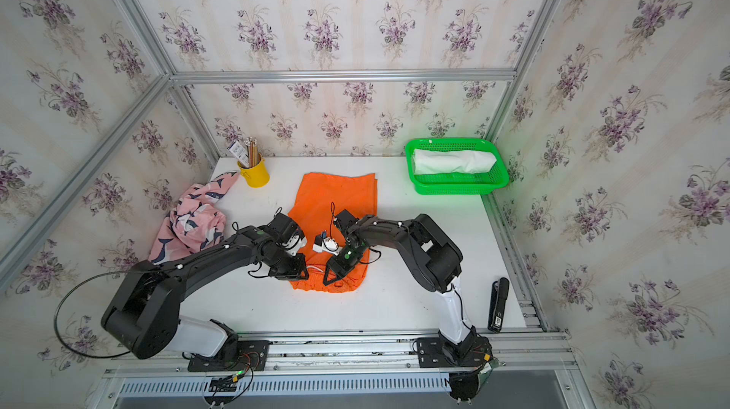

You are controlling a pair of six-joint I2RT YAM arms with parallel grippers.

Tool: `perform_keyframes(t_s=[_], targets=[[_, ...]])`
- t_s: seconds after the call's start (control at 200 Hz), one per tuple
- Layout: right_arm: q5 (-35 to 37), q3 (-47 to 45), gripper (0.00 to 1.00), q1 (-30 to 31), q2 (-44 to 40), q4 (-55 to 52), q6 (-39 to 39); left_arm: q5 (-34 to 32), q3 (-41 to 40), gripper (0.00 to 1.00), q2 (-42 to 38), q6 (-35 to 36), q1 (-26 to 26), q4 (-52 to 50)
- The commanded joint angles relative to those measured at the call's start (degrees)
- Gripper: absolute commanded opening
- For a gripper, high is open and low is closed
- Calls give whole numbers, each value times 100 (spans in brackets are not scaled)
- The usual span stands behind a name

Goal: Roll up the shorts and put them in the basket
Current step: Roll the shorts at the center of the board.

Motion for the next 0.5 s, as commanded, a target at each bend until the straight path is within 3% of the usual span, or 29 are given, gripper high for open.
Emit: perform_keyframes(t_s=[0.0,0.19,0.36,0.5], targets=[[509,-213,52,-8,-339,-65,141,-397,41,26,381,-5,19,-69],[1467,-580,50,-8,-761,255,174,-263,-30,25,776,-39,18,85],[1644,-628,12,-41,-789,716,457,-292,58,26,711,-35,19,65],[1439,-717,0,-180,-669,1088,858,-423,86,27,427,-37,16,-2]])
